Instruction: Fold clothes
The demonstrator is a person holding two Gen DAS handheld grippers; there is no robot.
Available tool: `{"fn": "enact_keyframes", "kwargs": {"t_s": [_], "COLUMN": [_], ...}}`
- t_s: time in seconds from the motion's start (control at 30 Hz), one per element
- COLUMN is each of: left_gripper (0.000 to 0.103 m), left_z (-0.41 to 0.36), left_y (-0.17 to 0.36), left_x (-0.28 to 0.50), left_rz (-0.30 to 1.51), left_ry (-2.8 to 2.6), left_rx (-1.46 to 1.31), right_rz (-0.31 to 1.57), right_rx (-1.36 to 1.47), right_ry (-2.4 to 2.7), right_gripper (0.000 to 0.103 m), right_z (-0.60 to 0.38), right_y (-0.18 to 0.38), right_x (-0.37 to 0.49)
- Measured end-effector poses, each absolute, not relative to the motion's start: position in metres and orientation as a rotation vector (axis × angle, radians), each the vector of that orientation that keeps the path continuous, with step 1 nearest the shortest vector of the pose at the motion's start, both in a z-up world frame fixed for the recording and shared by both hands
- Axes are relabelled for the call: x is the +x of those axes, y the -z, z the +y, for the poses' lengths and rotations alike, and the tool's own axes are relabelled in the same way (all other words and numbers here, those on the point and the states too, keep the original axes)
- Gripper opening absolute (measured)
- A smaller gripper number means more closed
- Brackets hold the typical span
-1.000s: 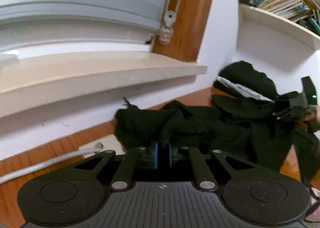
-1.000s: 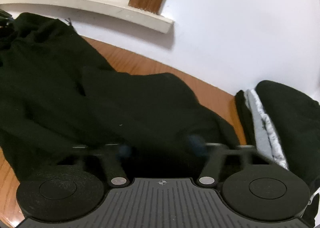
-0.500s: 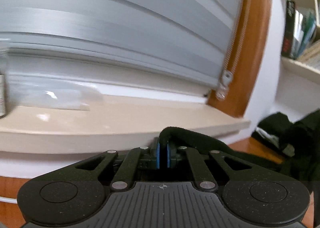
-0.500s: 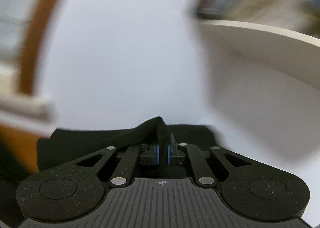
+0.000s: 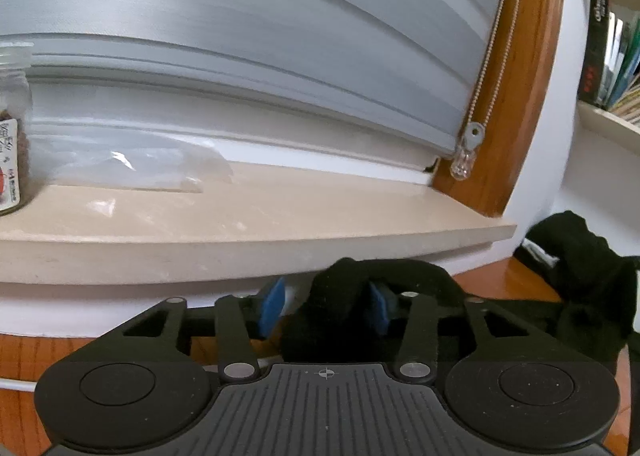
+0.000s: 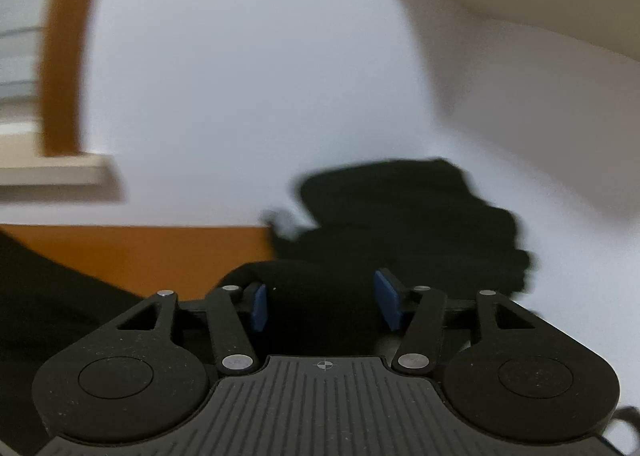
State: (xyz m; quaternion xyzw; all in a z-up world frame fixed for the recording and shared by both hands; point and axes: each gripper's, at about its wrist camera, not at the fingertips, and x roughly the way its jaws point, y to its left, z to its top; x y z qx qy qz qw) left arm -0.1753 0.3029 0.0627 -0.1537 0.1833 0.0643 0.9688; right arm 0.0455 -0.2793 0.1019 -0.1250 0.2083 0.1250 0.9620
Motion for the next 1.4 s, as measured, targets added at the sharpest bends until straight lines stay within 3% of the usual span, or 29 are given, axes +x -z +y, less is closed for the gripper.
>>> {"fn": "enact_keyframes", "kwargs": {"t_s": [0.07, 0.23, 0.43, 0.8, 1.13, 1.4], "left_gripper": [0.057, 0.07, 0.077, 0.082, 0.083, 0.084], "left_z": [0.303, 0.302, 0.297, 0.31, 0.316, 0.323], "left_y": [-0.063, -0.067, -0.07, -0.058, -0.048, -0.036], "left_x": [-0.177, -0.183, -0.198, -0.202, -0.201, -0.238], "left_rz": [0.368, 0.36, 0.342, 0.374, 0.4, 0.355], "left_ry": [-0.127, -0.109, -0.06, -0.075, -0.113, -0.266], "left_rx": [-0.307, -0.295, -0.244, -0.266, -0.278, -0.358], "right_rz": [0.428, 0.453, 0.469, 0.483, 0.609, 0.495], "right_rx": [-0.227, -0.193, -0.2, -0.197, -0.154, -0.239], "right_ry": [-0.341, -0.552, -0.737, -0.787, -0.809, -0.892], "right_gripper": [0.077, 0.081, 0.085, 0.096, 0.103, 0.102], "right_z": [-0.261, -0.212, -0.159, -0.125, -0.132, -0.12], "right_y": [-0.093, -0.061, -0.025, 0.001, 0.008, 0.0], "right_x": [0.04, 0.018, -0.005, -0.002, 0.013, -0.011]}}
